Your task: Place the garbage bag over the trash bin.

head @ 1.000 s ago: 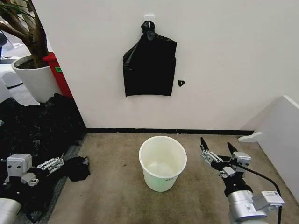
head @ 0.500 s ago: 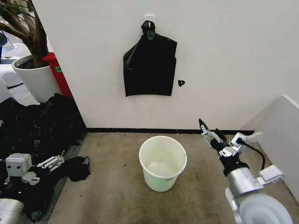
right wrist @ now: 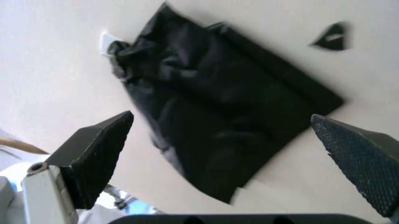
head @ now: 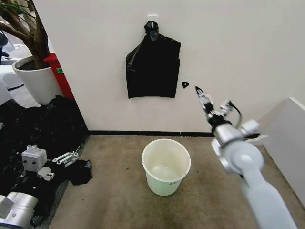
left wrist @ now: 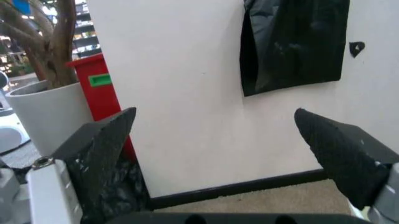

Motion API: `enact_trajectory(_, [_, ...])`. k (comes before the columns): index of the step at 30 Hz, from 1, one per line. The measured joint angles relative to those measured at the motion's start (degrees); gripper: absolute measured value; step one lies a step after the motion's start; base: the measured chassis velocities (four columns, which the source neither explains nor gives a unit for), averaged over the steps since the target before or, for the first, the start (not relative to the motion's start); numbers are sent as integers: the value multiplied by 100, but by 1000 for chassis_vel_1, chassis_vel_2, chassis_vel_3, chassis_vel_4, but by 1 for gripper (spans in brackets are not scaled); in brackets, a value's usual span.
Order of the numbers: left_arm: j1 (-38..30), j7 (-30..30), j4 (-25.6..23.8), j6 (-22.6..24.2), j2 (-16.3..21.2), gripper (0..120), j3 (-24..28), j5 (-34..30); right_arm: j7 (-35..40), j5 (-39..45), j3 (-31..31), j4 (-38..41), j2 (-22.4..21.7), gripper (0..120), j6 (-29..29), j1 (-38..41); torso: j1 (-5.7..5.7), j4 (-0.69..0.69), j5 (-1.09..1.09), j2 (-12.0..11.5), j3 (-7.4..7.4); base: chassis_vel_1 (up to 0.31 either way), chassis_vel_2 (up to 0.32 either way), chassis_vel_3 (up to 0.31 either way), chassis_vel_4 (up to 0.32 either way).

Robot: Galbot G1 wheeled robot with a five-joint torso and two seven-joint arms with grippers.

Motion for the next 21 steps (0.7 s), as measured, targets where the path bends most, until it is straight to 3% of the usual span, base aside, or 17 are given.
enact_trajectory(7, [-1,-45,0,105,-25,100,-179,-26,274,442,-548,-1218,805,100,128,1626,0,1,-2,0,0,0,0,0,0])
enact_trajectory(21, [-9,-44,0,114,-128,100,-240,-28,94,516,-654,-2724,1817,100,148,3295,0,0,-1,1,-1,0,0,0,0])
